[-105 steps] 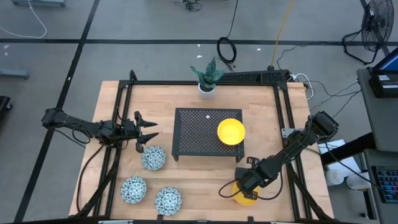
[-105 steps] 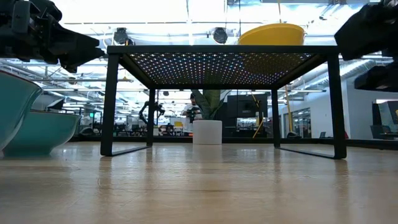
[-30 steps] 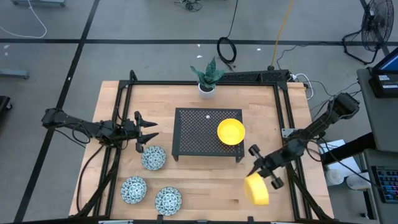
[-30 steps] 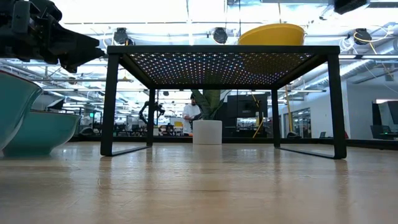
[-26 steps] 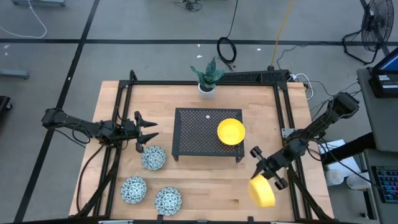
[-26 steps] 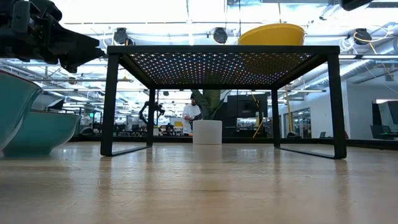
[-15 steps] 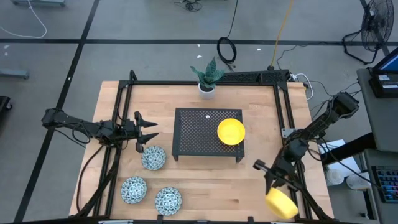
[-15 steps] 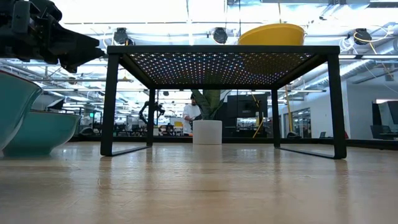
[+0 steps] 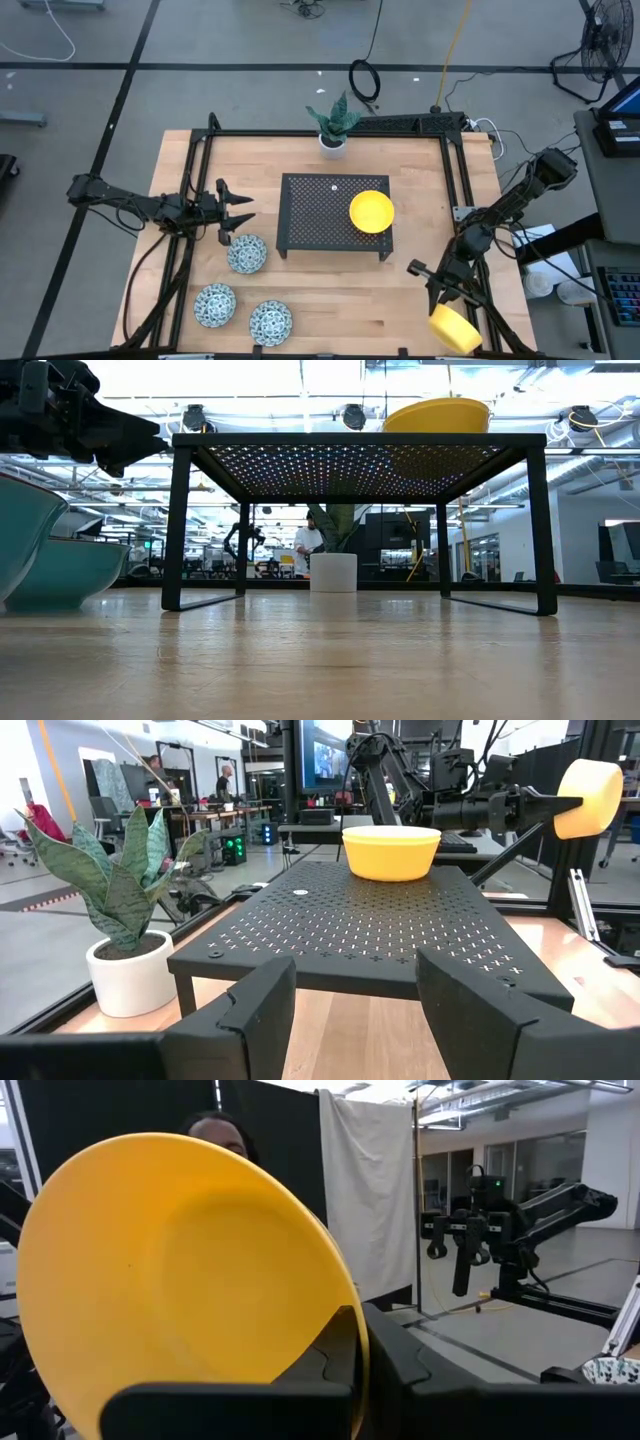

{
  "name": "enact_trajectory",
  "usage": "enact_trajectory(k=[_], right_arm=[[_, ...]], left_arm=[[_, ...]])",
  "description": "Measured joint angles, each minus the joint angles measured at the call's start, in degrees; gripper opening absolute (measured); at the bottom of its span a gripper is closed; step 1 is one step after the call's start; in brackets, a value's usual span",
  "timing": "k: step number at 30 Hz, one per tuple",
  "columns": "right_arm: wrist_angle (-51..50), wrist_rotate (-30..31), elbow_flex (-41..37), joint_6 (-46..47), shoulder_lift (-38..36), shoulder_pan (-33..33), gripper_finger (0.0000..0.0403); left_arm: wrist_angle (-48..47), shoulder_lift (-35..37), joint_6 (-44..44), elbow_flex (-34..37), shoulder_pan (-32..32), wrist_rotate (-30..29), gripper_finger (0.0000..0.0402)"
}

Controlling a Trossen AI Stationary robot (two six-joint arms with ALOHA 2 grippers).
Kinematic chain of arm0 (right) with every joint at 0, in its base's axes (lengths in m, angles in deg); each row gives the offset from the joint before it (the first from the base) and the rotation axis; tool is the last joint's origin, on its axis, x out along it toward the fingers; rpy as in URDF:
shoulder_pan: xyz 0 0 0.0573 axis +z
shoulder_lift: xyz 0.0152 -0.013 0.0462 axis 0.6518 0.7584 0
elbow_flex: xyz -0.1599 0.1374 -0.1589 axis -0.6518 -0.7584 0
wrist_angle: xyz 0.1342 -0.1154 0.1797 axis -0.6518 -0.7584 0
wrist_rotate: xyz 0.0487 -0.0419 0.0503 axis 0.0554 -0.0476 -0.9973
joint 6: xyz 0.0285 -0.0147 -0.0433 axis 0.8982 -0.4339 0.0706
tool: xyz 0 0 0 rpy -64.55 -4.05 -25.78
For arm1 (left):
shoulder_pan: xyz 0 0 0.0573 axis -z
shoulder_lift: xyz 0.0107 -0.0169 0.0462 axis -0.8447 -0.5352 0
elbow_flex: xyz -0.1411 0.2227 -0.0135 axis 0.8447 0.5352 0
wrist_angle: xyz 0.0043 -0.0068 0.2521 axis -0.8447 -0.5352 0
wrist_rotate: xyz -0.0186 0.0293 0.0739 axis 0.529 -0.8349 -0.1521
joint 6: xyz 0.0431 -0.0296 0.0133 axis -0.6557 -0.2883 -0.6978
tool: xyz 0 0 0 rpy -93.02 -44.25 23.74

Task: Pick & Place Mini bowls
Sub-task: Stack the yellow bowl on the yellow bowls on the shelf

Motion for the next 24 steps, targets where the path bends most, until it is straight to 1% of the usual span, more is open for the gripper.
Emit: enact_trajectory(k=[5,8,10,15,18,20,22,24], right_arm=[[0.0,0.57,0.0,-0.07,0.0,0.0,0.0],[0.09,4.01,0.0,-1.57,0.0,0.0,0.0],[0.68,9.21,0.0,-2.89,0.0,-0.02,0.0],[2.87,26.93,0.0,-5.69,-0.02,-0.04,0.0],[3.01,35.69,0.0,-8.44,-0.02,-0.07,0.0],[4.11,40.88,0.58,-10.09,-0.03,-0.63,0.0],[3.36,44.42,2.67,-11.12,-1.06,-1.85,0.0],[-2.74,46.59,6.5,-11.85,-2.81,-3.8,0.0]], left_arm=[[0.0,0.0,0.01,0.0,0.0,0.0,0.0212],[0.0,0.0,0.0,0.0,0.01,0.01,0.0212],[0.0,0.0,0.01,0.0,0.01,-0.01,0.0212],[0.0,0.0,0.0,0.0,0.01,0.01,0.0212],[0.0,0.0,0.0,0.0,0.01,-0.01,0.0212],[0.0,0.0,0.01,-0.01,0.01,0.01,0.0212],[0.0,0.0,0.0,0.0,0.01,0.01,0.0212],[0.0,0.0,0.02,-0.02,-0.01,-0.01,0.0212]])
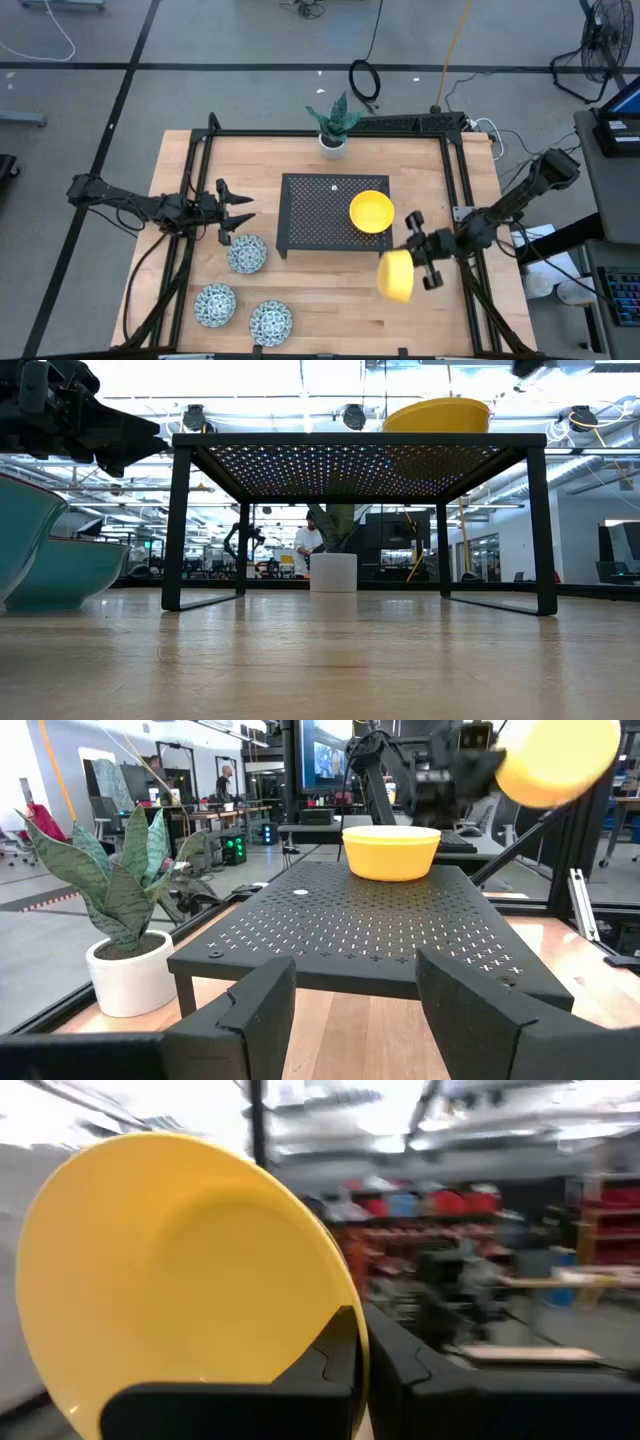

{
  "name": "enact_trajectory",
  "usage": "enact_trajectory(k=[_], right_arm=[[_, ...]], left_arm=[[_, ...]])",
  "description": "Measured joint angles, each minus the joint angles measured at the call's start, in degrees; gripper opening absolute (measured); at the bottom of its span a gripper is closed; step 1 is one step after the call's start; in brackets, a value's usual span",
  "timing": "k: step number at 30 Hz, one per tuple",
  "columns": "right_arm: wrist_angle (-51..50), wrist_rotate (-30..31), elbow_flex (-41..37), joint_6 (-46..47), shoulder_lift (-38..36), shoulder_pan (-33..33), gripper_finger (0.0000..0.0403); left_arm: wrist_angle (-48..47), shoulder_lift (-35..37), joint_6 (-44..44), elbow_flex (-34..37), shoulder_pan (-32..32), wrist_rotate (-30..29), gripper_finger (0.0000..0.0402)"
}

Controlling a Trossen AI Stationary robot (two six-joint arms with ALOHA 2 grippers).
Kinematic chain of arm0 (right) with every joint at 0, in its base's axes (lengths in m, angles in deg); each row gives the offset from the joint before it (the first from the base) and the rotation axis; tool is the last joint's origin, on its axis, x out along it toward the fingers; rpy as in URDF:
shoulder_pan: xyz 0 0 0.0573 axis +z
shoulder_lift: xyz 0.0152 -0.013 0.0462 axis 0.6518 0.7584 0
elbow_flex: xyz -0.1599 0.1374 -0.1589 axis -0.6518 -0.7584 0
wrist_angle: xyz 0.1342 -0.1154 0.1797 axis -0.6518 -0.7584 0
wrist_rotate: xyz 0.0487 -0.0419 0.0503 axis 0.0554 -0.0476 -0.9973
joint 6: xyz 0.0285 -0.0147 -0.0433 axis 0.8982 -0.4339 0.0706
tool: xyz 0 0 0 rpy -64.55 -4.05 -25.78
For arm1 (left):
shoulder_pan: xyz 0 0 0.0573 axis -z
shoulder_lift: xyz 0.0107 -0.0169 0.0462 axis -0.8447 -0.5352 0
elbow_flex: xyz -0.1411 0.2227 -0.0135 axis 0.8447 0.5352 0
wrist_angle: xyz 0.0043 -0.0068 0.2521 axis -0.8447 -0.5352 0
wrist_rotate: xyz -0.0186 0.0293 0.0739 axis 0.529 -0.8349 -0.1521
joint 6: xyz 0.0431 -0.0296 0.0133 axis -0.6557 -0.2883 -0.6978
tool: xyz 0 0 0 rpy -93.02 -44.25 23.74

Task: Pick & Place Mini bowls
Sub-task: Stack the yellow bowl on the yellow bowls on the shelf

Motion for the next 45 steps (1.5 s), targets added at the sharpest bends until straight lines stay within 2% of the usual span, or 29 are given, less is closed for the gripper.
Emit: enact_trajectory(k=[2,6,9,15,18,23,25,32,41,45], right_arm=[[-12.89,0.78,5.43,0.15,-2.1,-2.78,0.0],[-45.99,1.65,20.55,5.32,-3.96,-10.88,0.0],[-63.55,1.06,30.13,11.41,-3.8,-18.0,0.0],[-86.76,-11.38,43.98,21.17,-2.08,-33.27,0.0],[-92.61,-19.69,46.95,24.58,-0.34,-39.74,0.0],[-100.52,-37.76,48.17,27.37,3.91,-48.2,0.0],[-102.69,-40.98,48.17,27.67,5.57,-49.82,0.0],[-105.25,-42.03,48.17,27.12,9.82,-50.51,0.0],[-105.27,-41.8,48.17,25.68,11.09,-50.51,0.0002],[-105.53,-39.52,48.14,24.8,10.75,-50.47,0.001]], left_arm=[[0.0,0.0,-0.02,0.02,0.0,0.0,0.0212],[0.02,0.0,-0.01,0.02,0.02,0.0,0.0212],[0.04,0.0,0.0,0.02,0.0,0.02,0.0212],[0.02,-0.01,-0.01,0.02,0.01,0.01,0.0212],[0.02,0.0,-0.02,0.0,0.02,0.0,0.0212],[0.0,0.0,-0.01,0.02,0.02,0.01,0.0212],[0.02,0.0,-0.01,0.02,0.02,0.0,0.0212],[0.0,0.0,-0.01,0.01,0.0,0.0,0.0212],[0.0,0.0,-0.01,0.01,0.01,0.01,0.0212],[0.0,0.0,-0.02,0.02,0.02,0.01,0.0212]])
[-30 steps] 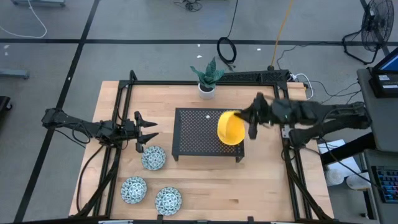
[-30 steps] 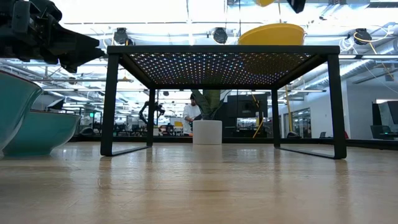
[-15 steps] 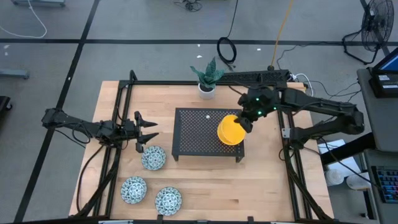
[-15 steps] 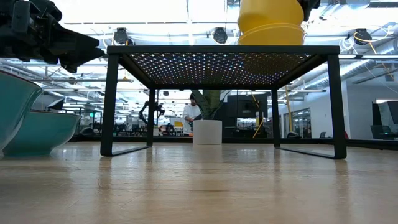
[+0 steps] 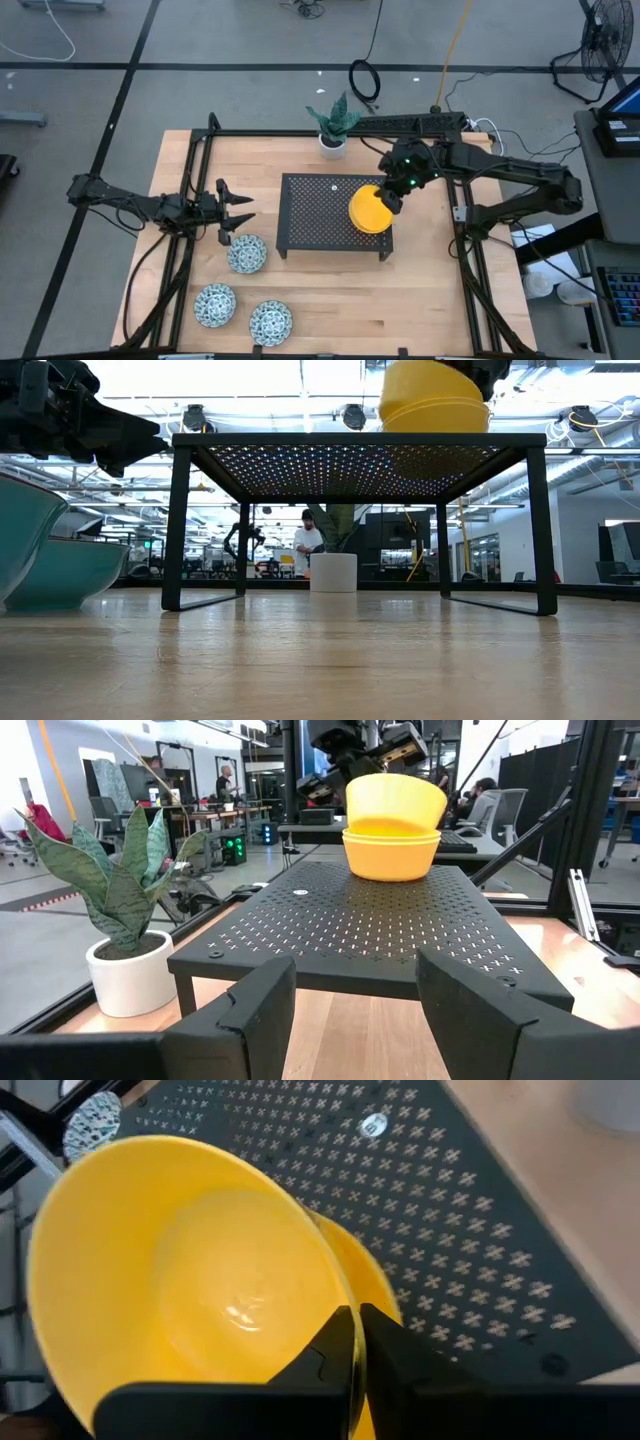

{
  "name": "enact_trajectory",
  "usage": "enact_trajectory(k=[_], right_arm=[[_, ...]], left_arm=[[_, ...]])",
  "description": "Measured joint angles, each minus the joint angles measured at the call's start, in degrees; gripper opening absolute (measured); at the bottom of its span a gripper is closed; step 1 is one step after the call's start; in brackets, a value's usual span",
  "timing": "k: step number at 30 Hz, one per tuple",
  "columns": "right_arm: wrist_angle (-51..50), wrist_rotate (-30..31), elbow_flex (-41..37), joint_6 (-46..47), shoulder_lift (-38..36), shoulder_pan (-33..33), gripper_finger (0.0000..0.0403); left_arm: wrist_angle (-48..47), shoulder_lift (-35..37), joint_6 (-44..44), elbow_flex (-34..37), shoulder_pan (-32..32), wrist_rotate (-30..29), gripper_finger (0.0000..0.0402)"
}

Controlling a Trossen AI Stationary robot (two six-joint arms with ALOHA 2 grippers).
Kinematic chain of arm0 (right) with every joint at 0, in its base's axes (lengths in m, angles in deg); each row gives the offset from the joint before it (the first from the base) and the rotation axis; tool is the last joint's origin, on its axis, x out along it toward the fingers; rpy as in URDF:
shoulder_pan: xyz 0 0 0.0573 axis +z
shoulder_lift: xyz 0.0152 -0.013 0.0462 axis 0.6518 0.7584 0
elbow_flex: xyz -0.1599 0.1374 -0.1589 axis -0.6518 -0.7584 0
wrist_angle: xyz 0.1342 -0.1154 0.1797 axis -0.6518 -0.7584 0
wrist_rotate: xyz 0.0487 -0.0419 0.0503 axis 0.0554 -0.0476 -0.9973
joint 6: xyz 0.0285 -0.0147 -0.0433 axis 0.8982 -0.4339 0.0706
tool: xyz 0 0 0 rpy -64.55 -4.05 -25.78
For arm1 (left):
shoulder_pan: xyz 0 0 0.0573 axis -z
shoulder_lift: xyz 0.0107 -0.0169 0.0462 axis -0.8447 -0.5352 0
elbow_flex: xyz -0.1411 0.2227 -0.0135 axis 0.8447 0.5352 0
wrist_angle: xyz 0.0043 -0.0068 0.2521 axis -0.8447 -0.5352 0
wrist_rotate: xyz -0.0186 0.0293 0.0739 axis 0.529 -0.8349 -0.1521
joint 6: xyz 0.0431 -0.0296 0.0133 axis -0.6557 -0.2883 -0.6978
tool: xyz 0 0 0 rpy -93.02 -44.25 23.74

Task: Pick & Place Mini bowls
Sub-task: Stack the yellow bowl on the yellow bowls on the shelf

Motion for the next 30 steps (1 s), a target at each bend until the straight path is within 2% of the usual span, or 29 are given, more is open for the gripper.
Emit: enact_trajectory(k=[14,17,19,23,26,28,30], right_arm=[[2.08,0.77,0.0,-1.87,-4.49,0.02,0.013],[5.68,0.49,-0.01,-2.07,-6.26,0.52,0.0141],[11.77,0.51,-1.04,-2.37,-7.22,2.15,0.0143],[31.14,0.23,-6.0,-5.83,-7.79,7.26,0.0123],[42.83,0.29,-10.34,-10.78,-6.44,10.57,0.0073],[46.2,0.36,-12.85,-13.21,-5.2,11.7,0.0026],[49.03,1.22,-14.95,-14.59,-3.67,11.8,0.001]], left_arm=[[0.0,0.0,0.0,0.0,-0.02,0.01,0.0212],[0.0,0.0,0.0,0.0,0.0,-0.01,0.0212],[0.0,0.0,0.02,0.0,0.0,-0.01,0.0212],[0.0,0.0,0.0,0.0,-0.01,-0.01,0.0212],[0.0,0.0,0.0,0.0,-0.02,-0.01,0.0212],[-0.01,0.0,0.0,0.0,0.0,-0.01,0.0212],[0.0,-0.01,0.02,0.0,-0.01,0.01,0.0212]])
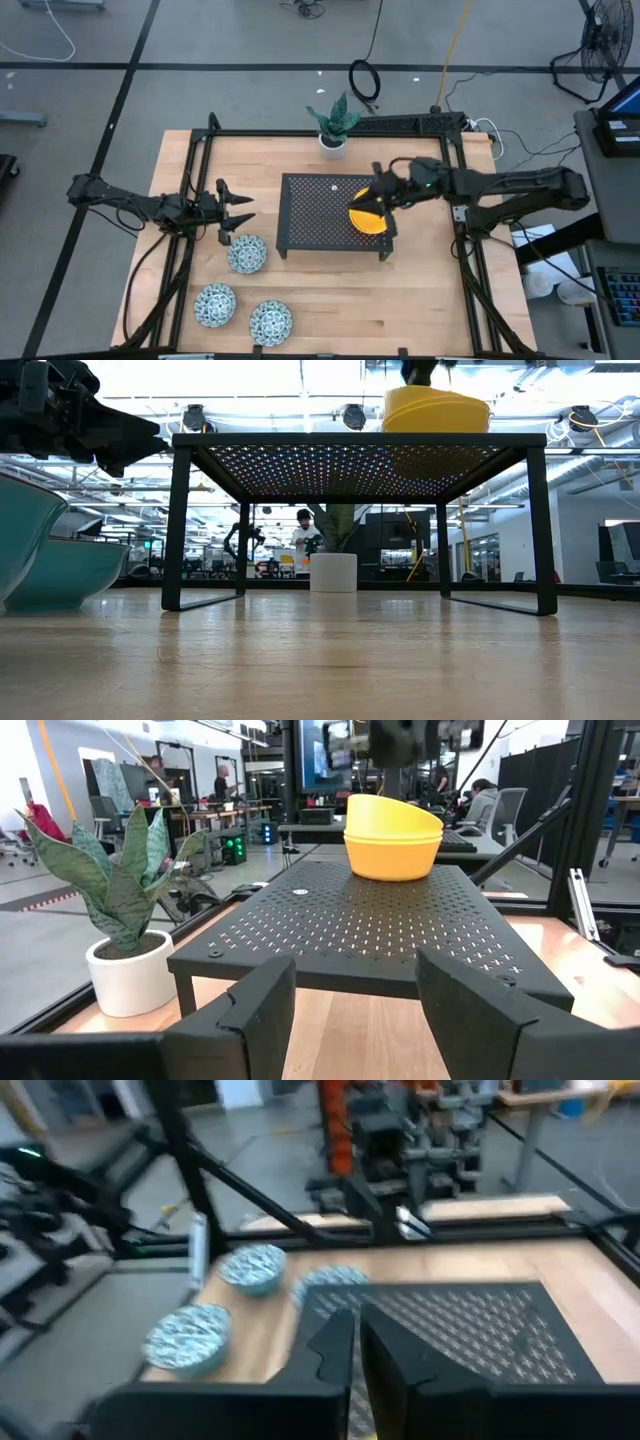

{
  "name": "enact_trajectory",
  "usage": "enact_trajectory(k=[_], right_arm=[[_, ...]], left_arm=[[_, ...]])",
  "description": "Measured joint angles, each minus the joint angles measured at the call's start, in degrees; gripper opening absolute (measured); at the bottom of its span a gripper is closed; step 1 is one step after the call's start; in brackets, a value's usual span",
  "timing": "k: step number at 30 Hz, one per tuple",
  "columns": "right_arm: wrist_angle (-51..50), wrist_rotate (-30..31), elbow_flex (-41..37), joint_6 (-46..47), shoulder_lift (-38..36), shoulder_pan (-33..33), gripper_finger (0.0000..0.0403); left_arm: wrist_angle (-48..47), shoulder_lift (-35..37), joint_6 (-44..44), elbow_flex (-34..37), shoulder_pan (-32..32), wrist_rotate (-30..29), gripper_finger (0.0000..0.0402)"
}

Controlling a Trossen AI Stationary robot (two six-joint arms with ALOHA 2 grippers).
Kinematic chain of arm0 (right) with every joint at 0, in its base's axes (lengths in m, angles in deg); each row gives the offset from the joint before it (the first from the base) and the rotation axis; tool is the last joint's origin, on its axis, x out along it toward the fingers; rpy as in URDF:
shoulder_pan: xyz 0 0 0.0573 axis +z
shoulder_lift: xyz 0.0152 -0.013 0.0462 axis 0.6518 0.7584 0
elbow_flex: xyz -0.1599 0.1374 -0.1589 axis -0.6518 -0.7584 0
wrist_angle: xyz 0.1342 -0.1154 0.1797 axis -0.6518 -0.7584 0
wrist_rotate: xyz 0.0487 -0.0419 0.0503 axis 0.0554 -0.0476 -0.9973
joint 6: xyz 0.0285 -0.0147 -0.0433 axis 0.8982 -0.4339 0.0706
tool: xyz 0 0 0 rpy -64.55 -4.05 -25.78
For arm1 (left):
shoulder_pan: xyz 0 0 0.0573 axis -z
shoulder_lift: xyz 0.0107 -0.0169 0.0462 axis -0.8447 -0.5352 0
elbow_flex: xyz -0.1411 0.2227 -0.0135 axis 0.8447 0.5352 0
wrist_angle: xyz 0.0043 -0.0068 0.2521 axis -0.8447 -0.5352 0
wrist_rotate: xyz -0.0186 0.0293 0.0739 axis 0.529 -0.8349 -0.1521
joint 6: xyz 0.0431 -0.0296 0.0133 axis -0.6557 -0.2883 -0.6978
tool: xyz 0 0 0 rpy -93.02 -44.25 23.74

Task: Pick & Place Mini bowls
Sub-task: Stack the yellow bowl on the yellow bowls on the shelf, then put the top blue patterned bowl on the shelf

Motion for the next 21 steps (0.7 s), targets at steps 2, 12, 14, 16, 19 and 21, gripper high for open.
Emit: enact_trajectory(k=[2,12,14,16,19,21], right_arm=[[0.41,2.15,-1.85,-0.15,1.24,-0.06,0.001],[5.45,5.37,-4.7,-1.16,1.22,0.45,0.0001],[7.83,5.36,-4.7,-1.2,-0.52,1.07,0.0001],[8.5,5.27,-4.7,-1.42,-3.0,1.74,0.0001],[7.87,5.23,-4.7,-1.44,-7.71,2.79,0.0002],[6.19,5.13,-4.7,-1.46,-11.5,3.87,0.0001]], left_arm=[[0.07,0.01,-0.02,-0.02,0.01,-0.02,0.0212],[0.04,0.01,-0.02,-0.02,0.0,0.0,0.0212],[0.04,0.01,-0.02,-0.02,-0.01,0.0,0.0212],[0.02,0.01,-0.02,-0.02,0.01,0.0,0.0212],[0.04,0.01,0.0,-0.02,0.01,0.0,0.0212],[0.03,0.01,-0.01,-0.02,0.0,0.0,0.0212]])
